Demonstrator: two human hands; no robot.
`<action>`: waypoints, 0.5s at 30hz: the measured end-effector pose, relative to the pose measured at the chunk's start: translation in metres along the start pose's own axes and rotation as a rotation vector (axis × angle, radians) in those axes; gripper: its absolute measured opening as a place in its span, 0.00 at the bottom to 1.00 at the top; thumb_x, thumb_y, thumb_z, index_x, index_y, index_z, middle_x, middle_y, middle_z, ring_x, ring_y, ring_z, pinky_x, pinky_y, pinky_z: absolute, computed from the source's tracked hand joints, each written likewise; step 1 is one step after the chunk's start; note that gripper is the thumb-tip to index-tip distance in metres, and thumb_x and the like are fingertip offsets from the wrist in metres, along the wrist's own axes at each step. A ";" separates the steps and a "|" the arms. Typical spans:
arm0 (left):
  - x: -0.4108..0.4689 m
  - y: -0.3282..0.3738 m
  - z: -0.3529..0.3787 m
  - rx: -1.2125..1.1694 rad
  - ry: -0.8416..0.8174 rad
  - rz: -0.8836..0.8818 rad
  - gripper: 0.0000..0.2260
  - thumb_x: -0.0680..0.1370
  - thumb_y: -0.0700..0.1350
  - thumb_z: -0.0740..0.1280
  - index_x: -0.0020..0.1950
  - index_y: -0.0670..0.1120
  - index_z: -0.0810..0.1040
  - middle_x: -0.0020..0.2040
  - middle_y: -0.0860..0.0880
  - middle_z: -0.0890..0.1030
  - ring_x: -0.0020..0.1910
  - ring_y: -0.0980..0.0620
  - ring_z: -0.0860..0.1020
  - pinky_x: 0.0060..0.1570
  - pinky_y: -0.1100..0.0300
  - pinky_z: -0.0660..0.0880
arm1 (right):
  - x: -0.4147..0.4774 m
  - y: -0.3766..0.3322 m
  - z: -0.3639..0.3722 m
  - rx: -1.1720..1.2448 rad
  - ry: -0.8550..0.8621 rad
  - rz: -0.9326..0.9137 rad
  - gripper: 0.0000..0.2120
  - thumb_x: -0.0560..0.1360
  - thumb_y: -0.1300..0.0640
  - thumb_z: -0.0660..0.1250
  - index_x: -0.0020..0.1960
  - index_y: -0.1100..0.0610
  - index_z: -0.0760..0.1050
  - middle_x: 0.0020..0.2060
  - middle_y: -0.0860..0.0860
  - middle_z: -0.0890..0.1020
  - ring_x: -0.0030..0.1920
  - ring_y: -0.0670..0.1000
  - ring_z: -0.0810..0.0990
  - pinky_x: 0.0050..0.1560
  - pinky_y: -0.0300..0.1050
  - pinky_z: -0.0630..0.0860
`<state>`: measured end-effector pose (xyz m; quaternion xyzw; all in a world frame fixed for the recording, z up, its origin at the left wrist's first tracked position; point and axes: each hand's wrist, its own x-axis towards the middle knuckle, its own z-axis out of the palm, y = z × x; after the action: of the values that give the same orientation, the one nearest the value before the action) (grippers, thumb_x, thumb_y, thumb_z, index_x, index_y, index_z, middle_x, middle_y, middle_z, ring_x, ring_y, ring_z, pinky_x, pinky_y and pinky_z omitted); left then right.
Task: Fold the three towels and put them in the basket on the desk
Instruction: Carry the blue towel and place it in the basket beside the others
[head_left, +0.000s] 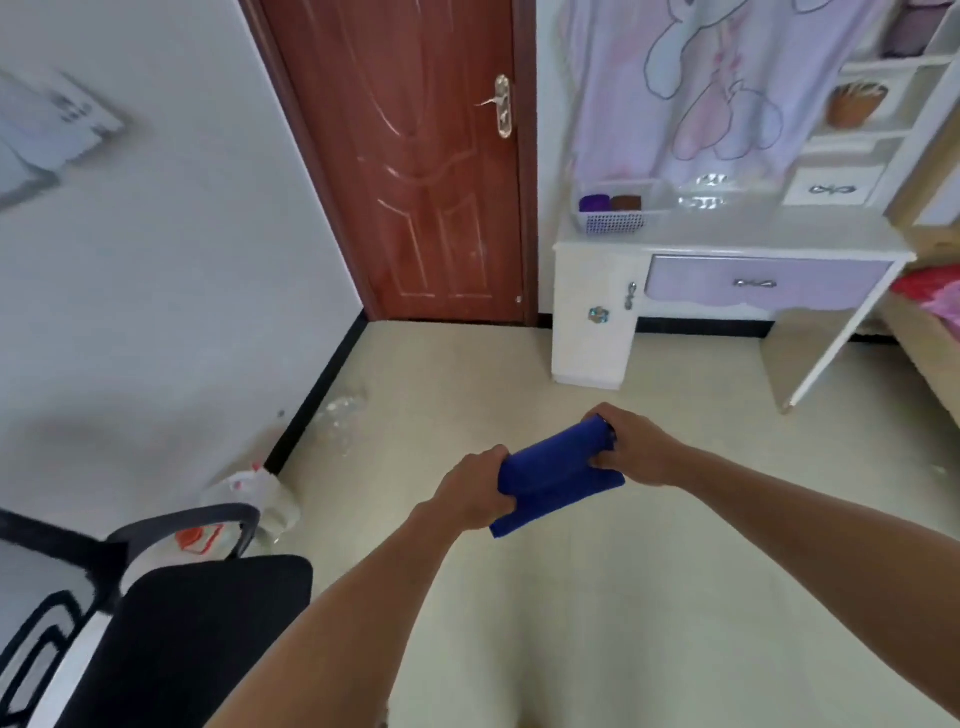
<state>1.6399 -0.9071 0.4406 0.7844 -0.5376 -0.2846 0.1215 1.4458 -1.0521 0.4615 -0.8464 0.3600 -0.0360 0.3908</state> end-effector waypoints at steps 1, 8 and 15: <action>0.024 0.008 -0.010 0.012 -0.014 0.025 0.13 0.68 0.42 0.67 0.51 0.46 0.71 0.46 0.48 0.81 0.44 0.46 0.80 0.44 0.52 0.79 | 0.010 0.005 -0.014 0.013 0.023 0.028 0.16 0.71 0.61 0.70 0.55 0.53 0.70 0.45 0.47 0.78 0.44 0.48 0.76 0.42 0.40 0.72; 0.189 0.083 -0.039 0.040 -0.098 0.162 0.14 0.69 0.41 0.68 0.54 0.47 0.72 0.47 0.49 0.81 0.44 0.48 0.80 0.47 0.52 0.80 | 0.095 0.079 -0.118 0.082 0.162 0.172 0.18 0.70 0.61 0.70 0.57 0.51 0.70 0.49 0.51 0.79 0.49 0.54 0.77 0.49 0.49 0.76; 0.351 0.157 -0.051 0.024 -0.118 0.183 0.16 0.68 0.42 0.69 0.54 0.47 0.73 0.49 0.49 0.81 0.46 0.49 0.80 0.47 0.53 0.80 | 0.202 0.171 -0.220 0.158 0.220 0.205 0.18 0.71 0.61 0.70 0.57 0.50 0.70 0.48 0.50 0.78 0.48 0.52 0.77 0.51 0.50 0.77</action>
<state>1.6395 -1.2947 0.4491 0.7153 -0.6166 -0.3113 0.1055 1.4204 -1.3955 0.4510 -0.7628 0.4811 -0.1167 0.4159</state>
